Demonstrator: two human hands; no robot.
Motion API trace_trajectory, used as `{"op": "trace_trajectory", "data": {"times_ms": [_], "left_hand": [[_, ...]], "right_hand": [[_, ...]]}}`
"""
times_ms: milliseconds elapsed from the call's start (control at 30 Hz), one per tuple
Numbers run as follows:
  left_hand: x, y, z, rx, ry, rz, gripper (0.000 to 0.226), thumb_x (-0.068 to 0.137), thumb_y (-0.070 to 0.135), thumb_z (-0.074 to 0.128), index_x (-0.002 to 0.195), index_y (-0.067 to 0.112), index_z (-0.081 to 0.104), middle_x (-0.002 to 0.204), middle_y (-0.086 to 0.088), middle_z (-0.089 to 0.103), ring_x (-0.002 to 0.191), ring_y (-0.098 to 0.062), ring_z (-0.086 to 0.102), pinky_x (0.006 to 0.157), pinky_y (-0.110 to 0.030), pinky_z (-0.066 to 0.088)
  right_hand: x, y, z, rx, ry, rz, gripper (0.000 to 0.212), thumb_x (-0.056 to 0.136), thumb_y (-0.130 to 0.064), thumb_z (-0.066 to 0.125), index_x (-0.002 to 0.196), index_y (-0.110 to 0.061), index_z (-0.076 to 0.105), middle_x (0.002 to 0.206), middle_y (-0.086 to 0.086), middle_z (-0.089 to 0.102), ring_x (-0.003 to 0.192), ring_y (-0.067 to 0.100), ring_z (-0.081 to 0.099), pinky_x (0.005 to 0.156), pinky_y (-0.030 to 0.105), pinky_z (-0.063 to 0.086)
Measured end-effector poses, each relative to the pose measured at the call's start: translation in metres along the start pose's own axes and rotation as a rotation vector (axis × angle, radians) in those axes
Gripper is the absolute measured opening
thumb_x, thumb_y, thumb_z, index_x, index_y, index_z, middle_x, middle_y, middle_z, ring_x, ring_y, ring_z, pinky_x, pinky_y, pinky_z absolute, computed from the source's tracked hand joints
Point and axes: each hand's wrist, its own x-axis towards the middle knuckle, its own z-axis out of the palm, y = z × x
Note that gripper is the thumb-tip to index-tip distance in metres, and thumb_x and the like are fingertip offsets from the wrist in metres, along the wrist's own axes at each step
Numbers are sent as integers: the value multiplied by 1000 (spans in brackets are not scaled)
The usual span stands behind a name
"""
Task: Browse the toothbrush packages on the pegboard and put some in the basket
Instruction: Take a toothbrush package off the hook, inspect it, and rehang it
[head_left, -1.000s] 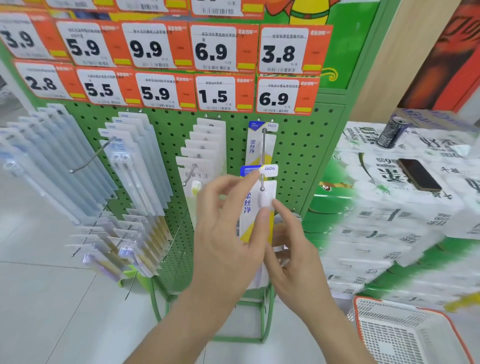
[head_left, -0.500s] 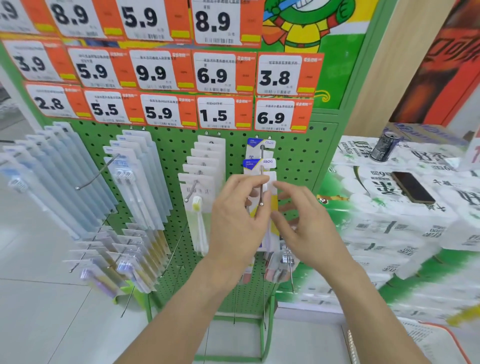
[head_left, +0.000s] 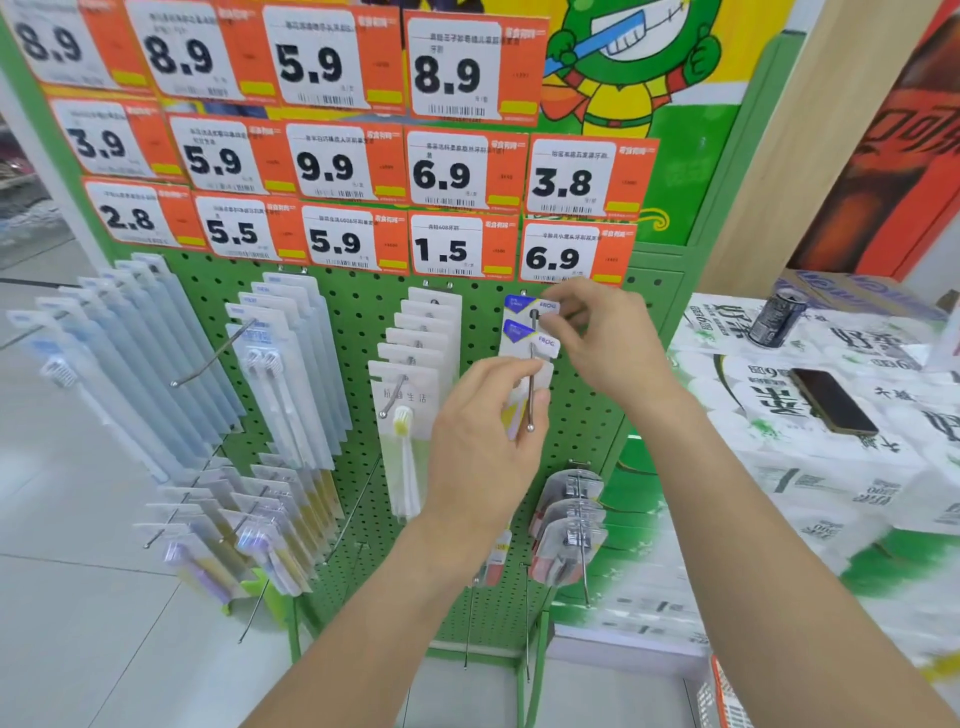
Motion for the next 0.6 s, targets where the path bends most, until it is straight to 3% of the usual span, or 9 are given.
{"op": "trace_trajectory", "data": {"times_ms": [133, 300, 367, 500, 600], "left_hand": [[0, 0, -1, 1, -29, -16, 22, 96, 17, 65, 118, 15, 70, 113, 6, 66, 101, -9, 61, 86, -32, 53], [-2, 4, -2, -5, -32, -57, 22, 97, 20, 65, 118, 17, 69, 107, 8, 65, 90, -8, 58, 82, -26, 51], [-2, 5, -2, -5, -28, -58, 22, 97, 20, 65, 118, 17, 69, 106, 8, 65, 89, -6, 56, 82, -25, 50], [-2, 6, -2, -21, -38, -54, 24, 96, 21, 62, 119, 17, 68, 110, 8, 64, 92, -8, 59, 84, -29, 52], [-4, 6, -3, -28, -43, -60, 25, 97, 21, 61, 121, 18, 68, 111, 8, 65, 96, -8, 58, 86, -33, 53]], "right_hand": [[-4, 3, 7, 114, 32, 91, 16, 91, -17, 73, 106, -20, 70, 75, -14, 66, 67, 5, 63, 80, 33, 56], [-10, 10, 17, 279, 17, 276, 18, 86, -20, 81, 92, -23, 65, 80, -8, 72, 71, 5, 68, 73, 24, 57], [-13, 14, 22, 309, -11, 296, 17, 86, -16, 80, 90, -24, 65, 81, -7, 73, 71, 4, 69, 75, 28, 59], [-17, 16, 24, 404, 25, 256, 11, 87, -13, 78, 93, -19, 72, 84, 0, 77, 79, 18, 74, 82, 46, 61], [-18, 15, 24, 394, 61, 183, 17, 91, -7, 71, 104, -17, 77, 91, -1, 78, 83, 14, 73, 85, 46, 59]]}}
